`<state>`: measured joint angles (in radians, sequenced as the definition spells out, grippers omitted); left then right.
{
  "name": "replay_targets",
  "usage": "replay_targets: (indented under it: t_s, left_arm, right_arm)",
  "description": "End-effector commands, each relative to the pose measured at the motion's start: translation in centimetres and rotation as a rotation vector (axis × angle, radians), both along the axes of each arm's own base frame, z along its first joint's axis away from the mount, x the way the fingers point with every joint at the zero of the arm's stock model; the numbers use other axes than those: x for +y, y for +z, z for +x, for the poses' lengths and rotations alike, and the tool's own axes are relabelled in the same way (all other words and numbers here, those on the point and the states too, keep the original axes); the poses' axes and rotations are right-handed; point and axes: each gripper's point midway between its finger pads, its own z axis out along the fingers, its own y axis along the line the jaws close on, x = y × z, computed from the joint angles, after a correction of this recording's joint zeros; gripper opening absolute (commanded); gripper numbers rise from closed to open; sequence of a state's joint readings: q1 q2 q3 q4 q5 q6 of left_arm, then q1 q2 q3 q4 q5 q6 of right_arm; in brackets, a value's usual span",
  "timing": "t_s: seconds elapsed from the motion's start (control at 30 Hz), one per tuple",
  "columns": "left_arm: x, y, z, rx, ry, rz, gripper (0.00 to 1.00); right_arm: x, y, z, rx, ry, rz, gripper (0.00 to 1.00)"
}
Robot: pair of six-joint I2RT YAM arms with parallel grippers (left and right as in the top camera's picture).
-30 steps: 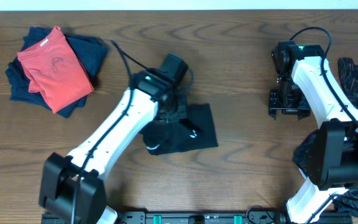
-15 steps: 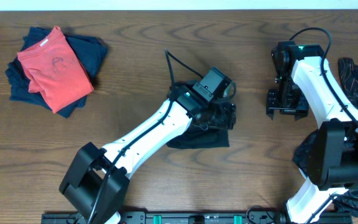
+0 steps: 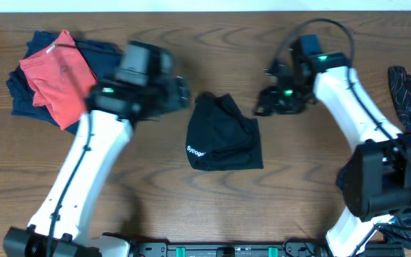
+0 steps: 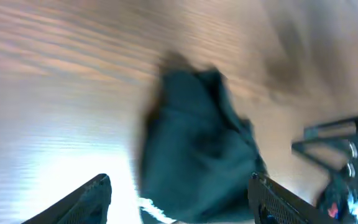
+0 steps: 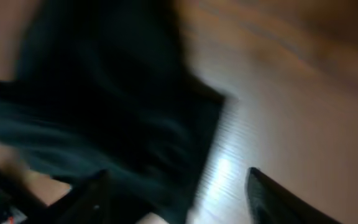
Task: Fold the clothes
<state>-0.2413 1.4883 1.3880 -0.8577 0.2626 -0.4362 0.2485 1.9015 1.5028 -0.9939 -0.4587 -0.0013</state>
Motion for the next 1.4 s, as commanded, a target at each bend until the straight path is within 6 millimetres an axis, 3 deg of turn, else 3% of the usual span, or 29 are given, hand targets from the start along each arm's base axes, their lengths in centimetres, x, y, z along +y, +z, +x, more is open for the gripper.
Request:
replay_targets:
  t_s: [0.0,0.2,0.27,0.37,0.4,0.47,0.53,0.63,0.7,0.83,0.97,1.07,1.2,1.37]
  left_arm:
    - [2.5,-2.1,0.0,0.07,0.052,0.031,0.72]
    - [3.2,-5.1,-0.7,0.163,0.068,0.049,0.72]
    - [3.1,-5.6,-0.8,0.182,0.064,0.049,0.72]
    - [3.0,-5.8,-0.9,0.194,0.06,0.045,0.72]
    - [3.0,-5.8,-0.9,0.196,0.06,0.045,0.72]
    - [2.9,-5.9,-1.1,0.202,0.058,0.043,0.72]
    - [3.0,-5.9,-1.3,0.212,0.058,0.045,0.72]
    - [3.0,-6.0,-1.5,0.221,0.058,0.047,0.72]
    - [2.9,-6.1,-1.8,0.234,0.054,0.041,0.72]
    - [2.6,-6.2,-2.9,0.282,0.044,0.024,0.72]
    - [2.6,-6.3,-3.1,0.291,0.043,0.026,0.72]
    - [2.5,-6.3,-3.2,0.289,0.035,0.027,0.72]
    - [1.4,-6.2,-3.1,0.271,-0.003,0.031,0.72]
    - [-0.5,-5.8,-2.2,0.188,-0.104,0.047,0.72]
  right_arm:
    - [4.6,1.4,-1.4,-0.071,0.155,0.062,0.76]
    - [7.9,-0.2,-2.0,-0.158,0.258,-0.062,0.78]
    - [7.5,-0.8,-2.3,-0.166,0.266,-0.135,0.59]
    - [6.3,-1.3,-3.7,-0.105,0.275,-0.198,0.12]
    - [5.7,-1.5,-4.4,-0.07,0.275,-0.214,0.01]
    - [4.1,-1.8,-5.7,0.004,0.268,-0.259,0.01]
    - [1.2,-2.1,-6.1,0.062,0.187,-0.374,0.01]
    - [-5.2,-1.9,-5.5,0.102,-0.15,-0.661,0.01]
    - [-8.0,-1.5,-6.3,0.146,-0.296,-0.764,0.01]
    - [-8.0,-2.8,-9.5,0.313,-0.244,-0.7,0.06]
    - [-7.0,-4.4,-12.7,0.429,-0.135,-0.634,0.29]
    - [-8.3,-5.1,-13.9,0.451,-0.134,-0.707,0.25]
    - [-11.5,-4.5,-13.0,0.397,-0.302,-0.863,0.23]
    - [-10.6,-1.5,-9.4,0.233,-0.336,-0.768,0.28]
